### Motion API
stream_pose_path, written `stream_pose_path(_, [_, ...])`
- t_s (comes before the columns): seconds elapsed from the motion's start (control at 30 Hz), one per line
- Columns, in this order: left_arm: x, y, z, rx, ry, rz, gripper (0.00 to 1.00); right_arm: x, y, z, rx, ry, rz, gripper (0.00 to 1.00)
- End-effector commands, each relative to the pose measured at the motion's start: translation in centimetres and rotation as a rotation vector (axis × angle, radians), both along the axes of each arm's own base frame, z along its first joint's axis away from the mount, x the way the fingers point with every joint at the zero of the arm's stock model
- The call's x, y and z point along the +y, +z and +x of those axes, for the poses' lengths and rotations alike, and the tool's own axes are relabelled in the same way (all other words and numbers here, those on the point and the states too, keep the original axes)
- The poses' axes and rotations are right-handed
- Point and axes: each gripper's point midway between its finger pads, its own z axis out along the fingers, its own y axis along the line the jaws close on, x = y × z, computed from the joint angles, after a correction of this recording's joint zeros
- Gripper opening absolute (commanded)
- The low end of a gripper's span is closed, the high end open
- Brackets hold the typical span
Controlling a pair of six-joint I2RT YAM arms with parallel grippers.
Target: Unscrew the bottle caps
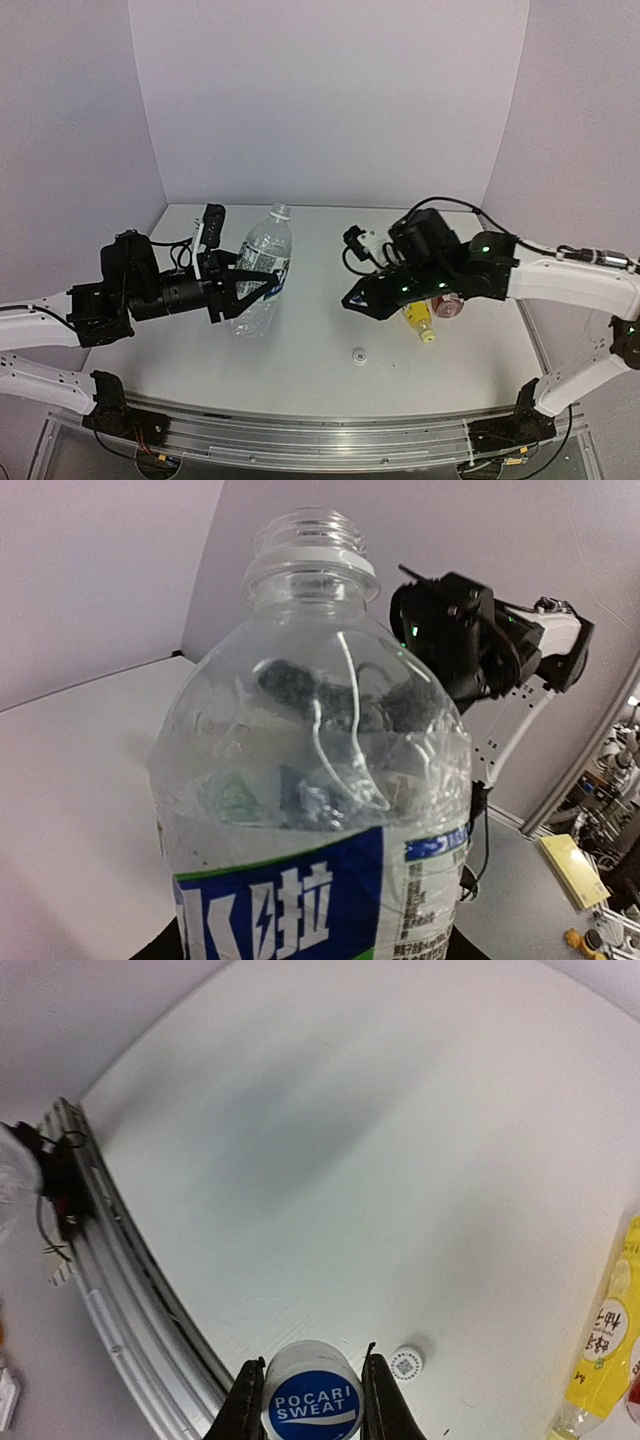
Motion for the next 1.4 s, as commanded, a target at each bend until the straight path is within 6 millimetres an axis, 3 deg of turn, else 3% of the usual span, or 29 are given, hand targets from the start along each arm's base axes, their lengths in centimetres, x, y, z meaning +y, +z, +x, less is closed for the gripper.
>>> stream_pose_path(0.0, [1.8,-0.7,3.6,0.019,0.235,0.025,0.0,0.6,-8.1,2.6,0.059,-0.116,-0.194,0.0])
stream_pose_path(0.07, [1.7,-1.4,4.0,0.035,0.248,0.039,0.0,2.0,-11.3,3.6,0.048,-0.085,-0.251,0.0])
stream_pose_path(0.2, [1.0,-2.2,3.7,0.049,0.218,0.043,0.0,4.2,-15.0,4.8,0.039,-0.045,-0.297,0.0])
stream_pose_path(0.3, [0.6,-2.2,3.2,0.047,0.18,0.028,0.0,5.0,-16.3,5.2,0.008,-0.046,-0.306,0.02])
stream_pose_path(0.6, [1.1,-2.0,2.9,0.036,0.179,0.003,0.0,4.2,-20.2,4.1,-0.013,0.011,-0.395,0.16])
stream_pose_path(0.8, [1.3,-1.9,2.7,0.02,0.172,-0.003,0.0,4.3,-20.3,4.1,-0.024,0.006,-0.401,0.3])
stream_pose_path(0.9, [1.2,-1.7,2.1,0.0,0.137,-0.008,0.0,4.3,-18.7,4.0,-0.04,0.001,-0.372,0.5])
stream_pose_path(1.0, [1.2,-1.3,1.5,-0.022,0.109,-0.022,0.0,4.2,-16.2,3.4,-0.05,0.012,-0.315,0.84])
stream_pose_path(1.2, [0.8,-0.7,-0.3,-0.071,0.008,-0.047,0.0,3.8,-8.6,0.2,-0.072,0.121,-0.097,0.86])
stream_pose_path(1.37, [0.1,0.0,-3.1,-0.128,-0.16,-0.079,0.0,3.9,0.9,-6.7,-0.101,0.439,0.264,0.87])
